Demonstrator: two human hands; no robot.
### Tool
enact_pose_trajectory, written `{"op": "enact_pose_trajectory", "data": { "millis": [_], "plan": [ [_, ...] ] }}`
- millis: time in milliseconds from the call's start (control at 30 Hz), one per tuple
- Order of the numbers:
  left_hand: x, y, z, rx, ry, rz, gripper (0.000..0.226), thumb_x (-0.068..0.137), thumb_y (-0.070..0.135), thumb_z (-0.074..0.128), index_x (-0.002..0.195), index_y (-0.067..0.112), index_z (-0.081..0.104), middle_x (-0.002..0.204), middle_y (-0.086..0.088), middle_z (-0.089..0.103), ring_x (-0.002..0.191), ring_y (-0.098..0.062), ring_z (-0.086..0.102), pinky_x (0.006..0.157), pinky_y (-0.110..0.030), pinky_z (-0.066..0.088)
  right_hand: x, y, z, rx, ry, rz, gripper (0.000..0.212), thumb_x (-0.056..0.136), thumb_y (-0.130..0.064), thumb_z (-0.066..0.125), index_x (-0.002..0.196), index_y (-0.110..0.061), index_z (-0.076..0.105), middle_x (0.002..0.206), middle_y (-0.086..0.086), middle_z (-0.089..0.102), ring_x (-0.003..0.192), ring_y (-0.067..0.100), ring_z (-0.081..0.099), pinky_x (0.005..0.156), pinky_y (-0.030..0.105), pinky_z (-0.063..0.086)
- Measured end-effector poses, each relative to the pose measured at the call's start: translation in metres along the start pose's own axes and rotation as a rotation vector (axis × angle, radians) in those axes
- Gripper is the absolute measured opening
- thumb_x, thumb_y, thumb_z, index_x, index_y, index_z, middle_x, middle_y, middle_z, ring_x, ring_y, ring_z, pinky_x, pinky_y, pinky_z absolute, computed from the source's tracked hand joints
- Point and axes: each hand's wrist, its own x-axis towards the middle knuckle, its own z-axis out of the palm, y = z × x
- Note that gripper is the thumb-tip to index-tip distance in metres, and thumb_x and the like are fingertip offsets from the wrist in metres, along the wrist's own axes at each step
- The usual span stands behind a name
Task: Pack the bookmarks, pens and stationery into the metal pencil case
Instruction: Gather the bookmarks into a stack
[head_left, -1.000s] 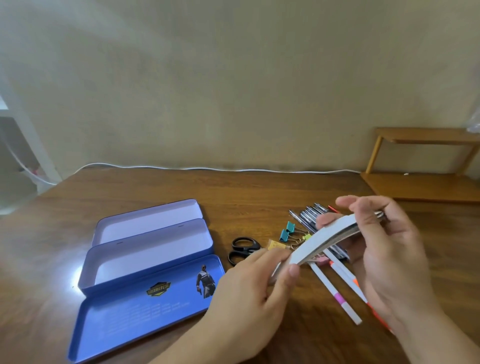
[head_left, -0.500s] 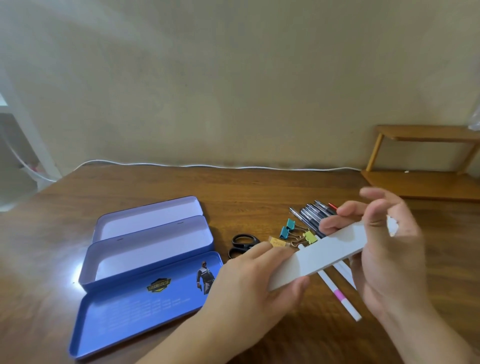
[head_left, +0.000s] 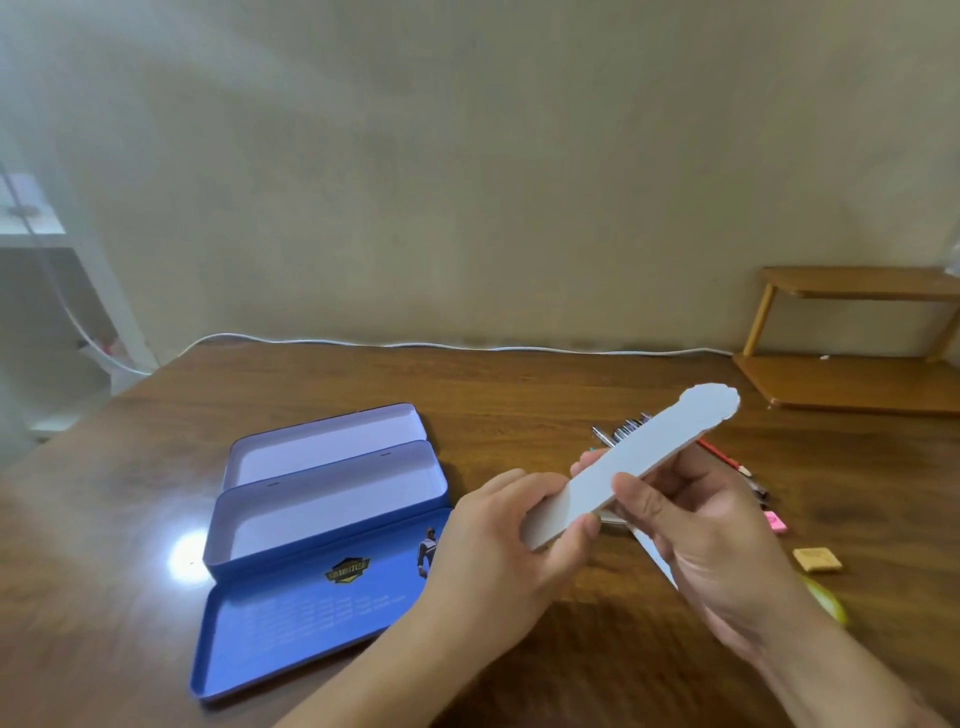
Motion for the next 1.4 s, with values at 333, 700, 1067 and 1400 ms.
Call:
{"op": "enact_pose_trajectory", "data": {
  "millis": [333, 700, 1067, 1400],
  "plan": [
    [0.011, 0.02, -0.055, -0.036, 0.139, 0.29, 0.074, 0.08, 0.043, 0.072, 0.142, 0.02, 0.039, 0.141, -0.001, 0.048, 0.131, -0.019, 0.047, 0.105, -0.034, 0.043, -0.002, -0.007, -0.016, -1.109, -0.118, -0.691, 0.016, 0.087, -0.032, 0.065, 0.099, -0.023, 0.06, 0.098, -0.011, 0.063, 0.088, 0.015, 0.06, 0.075, 0.037, 0.051],
    [0.008, 0.003, -0.085, 0.348, -0.217, 0.525, 0.031, 0.087, 0.039, 0.07, 0.112, 0.021, 0.071, 0.082, 0.006, 0.067, 0.064, -0.009, 0.056, 0.058, -0.018, 0.049, -0.014, 0.009, 0.02, -1.338, -0.156, -0.847, 0.019, 0.091, -0.034, 0.06, 0.1, -0.018, 0.064, 0.102, 0.0, 0.066, 0.092, 0.022, 0.061, 0.08, 0.04, 0.051],
    [-0.031, -0.046, -0.144, 0.33, -0.114, 0.416, 0.033, 0.077, 0.041, 0.075, 0.105, 0.023, 0.072, 0.087, 0.006, 0.071, 0.065, -0.007, 0.059, 0.06, -0.012, 0.048, -0.012, 0.018, 0.019, -1.295, -0.316, -0.731, 0.024, 0.087, -0.042, 0.059, 0.106, -0.027, 0.064, 0.116, -0.008, 0.068, 0.108, 0.01, 0.06, 0.09, 0.032, 0.052],
    [-0.011, -0.106, -0.193, 0.53, -0.089, 0.243, 0.064, 0.083, 0.074, 0.048, 0.108, 0.02, 0.072, 0.098, 0.004, 0.072, 0.087, -0.006, 0.057, 0.075, -0.01, 0.042, 0.059, 0.035, 0.09, -1.283, -0.286, -0.538, 0.02, 0.074, -0.015, 0.081, 0.089, -0.025, 0.073, 0.1, -0.009, 0.073, 0.092, 0.012, 0.066, 0.073, 0.033, 0.057]
  ]
}}
